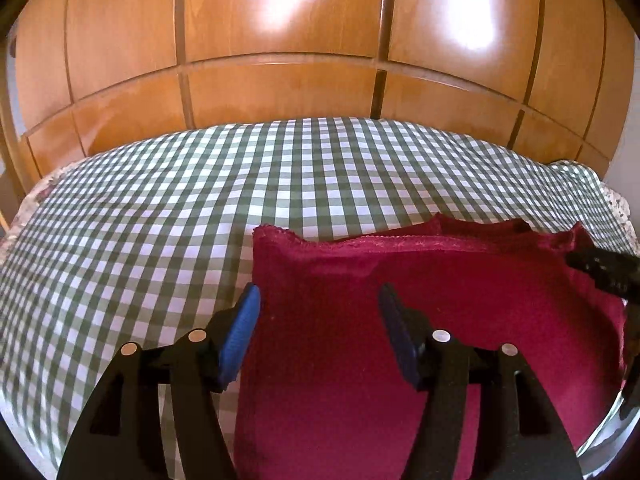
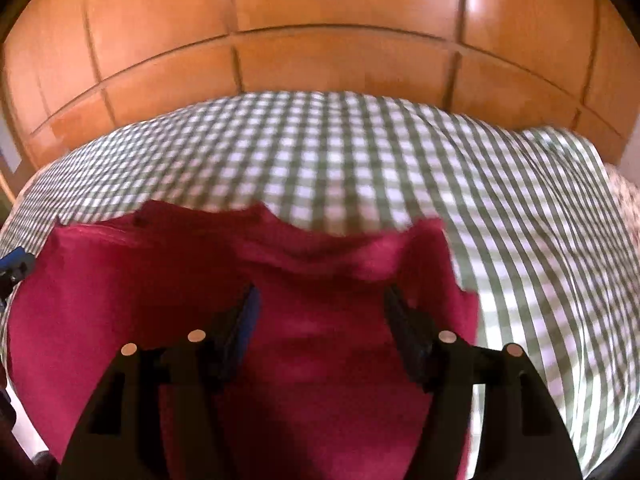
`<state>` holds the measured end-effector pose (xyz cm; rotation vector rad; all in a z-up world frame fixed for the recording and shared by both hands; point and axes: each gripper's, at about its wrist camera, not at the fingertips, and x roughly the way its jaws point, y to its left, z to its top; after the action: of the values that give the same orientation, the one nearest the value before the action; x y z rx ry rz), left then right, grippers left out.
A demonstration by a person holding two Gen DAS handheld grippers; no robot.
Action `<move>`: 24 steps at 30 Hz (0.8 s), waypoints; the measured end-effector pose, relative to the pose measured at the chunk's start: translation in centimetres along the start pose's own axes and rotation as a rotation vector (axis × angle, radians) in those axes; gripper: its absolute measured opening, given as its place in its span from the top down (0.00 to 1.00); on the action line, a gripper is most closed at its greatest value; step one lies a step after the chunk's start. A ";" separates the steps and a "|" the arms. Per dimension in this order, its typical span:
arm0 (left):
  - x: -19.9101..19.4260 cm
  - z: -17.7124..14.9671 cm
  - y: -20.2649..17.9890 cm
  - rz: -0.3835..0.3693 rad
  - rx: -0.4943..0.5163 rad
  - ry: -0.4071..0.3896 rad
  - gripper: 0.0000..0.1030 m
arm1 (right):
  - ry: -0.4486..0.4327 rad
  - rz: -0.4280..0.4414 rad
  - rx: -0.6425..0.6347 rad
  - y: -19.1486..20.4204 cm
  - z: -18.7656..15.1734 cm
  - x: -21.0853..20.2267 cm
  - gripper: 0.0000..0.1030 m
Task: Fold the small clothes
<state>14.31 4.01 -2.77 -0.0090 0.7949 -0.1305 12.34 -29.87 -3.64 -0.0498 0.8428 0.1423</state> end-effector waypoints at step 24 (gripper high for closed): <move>4.7 0.1 -4.6 -0.105 0.181 0.121 1.00 | 0.045 -0.006 -0.127 3.2 -1.2 3.4 0.97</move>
<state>17.13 -1.12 -5.77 0.1292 0.9013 -0.3040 13.20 -26.43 -6.88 -0.1752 0.8776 0.1892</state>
